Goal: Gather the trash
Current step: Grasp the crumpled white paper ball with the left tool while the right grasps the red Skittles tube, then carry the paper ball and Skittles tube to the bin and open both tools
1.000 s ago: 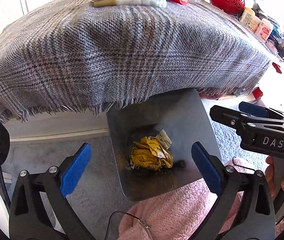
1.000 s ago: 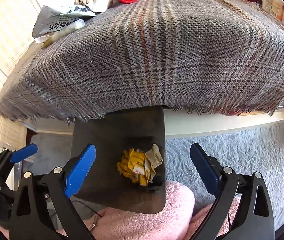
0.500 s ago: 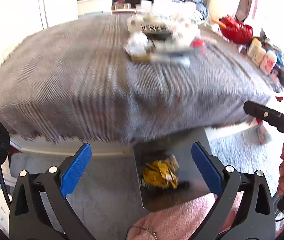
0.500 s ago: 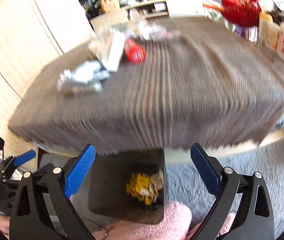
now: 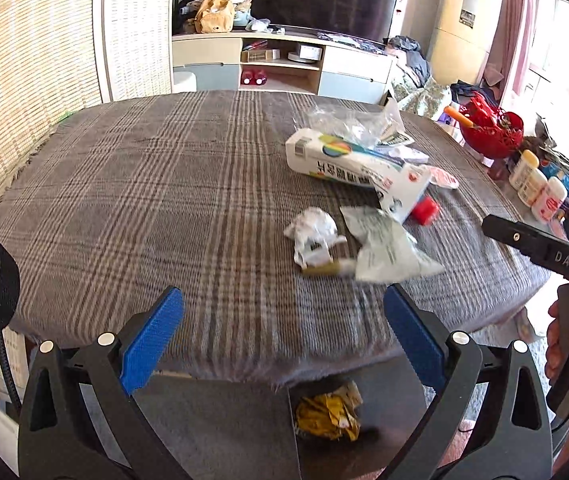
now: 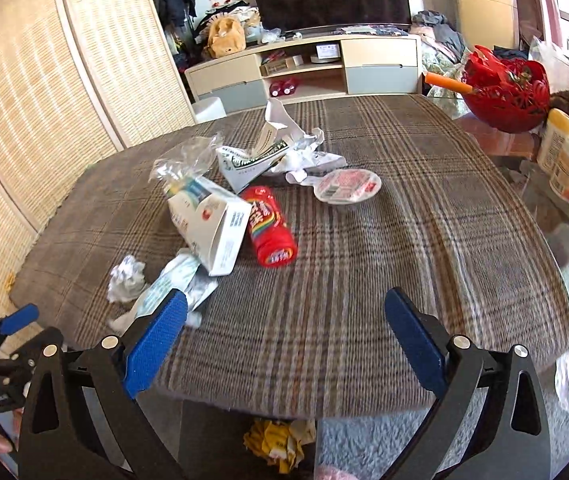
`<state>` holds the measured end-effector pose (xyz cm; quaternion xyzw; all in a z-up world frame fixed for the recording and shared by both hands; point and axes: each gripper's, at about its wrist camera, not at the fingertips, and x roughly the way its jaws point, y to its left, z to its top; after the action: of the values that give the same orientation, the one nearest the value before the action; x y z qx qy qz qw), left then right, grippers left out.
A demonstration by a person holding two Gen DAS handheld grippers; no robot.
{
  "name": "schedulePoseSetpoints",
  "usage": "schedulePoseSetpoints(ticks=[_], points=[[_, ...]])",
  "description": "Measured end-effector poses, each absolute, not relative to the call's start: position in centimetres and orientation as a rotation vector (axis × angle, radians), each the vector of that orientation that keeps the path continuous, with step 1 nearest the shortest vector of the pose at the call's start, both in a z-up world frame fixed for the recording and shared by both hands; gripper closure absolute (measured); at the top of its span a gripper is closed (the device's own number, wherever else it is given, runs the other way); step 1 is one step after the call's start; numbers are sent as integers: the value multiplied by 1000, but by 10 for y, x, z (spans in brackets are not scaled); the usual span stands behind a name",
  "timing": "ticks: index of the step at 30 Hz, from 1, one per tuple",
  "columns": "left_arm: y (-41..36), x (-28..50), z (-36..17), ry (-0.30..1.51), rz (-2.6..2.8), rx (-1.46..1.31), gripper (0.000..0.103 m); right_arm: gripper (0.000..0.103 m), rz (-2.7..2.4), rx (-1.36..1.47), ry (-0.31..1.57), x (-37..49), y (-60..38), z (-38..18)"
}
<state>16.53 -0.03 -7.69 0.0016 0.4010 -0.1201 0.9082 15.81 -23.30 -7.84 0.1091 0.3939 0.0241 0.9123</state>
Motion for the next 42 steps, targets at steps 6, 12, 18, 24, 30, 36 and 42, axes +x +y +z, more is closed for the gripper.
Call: schedulePoseSetpoints(ticks=[6,12,18,24,30,36,42], points=[[-12,198,-84,846,-242,18,11,22,101,239,831,185,-235,-96],[-31,226,-95,880,-260,51,30,30,121,213,843,205,-232,-110],[-43,245,-113,932,-270,62,41,30,116,156,863,227,-224,-125],[-47,256,-131,972,-263,77,58,41,113,114,844,247,-216,-131],[-48,259,-133,965,-242,94,75,67,132,111,846,247,-216,-129],[-36,250,-127,959,-235,67,83,67,135,139,860,225,-226,-126],[-26,229,-107,914,-210,65,84,67,102,171,851,187,-237,-120]])
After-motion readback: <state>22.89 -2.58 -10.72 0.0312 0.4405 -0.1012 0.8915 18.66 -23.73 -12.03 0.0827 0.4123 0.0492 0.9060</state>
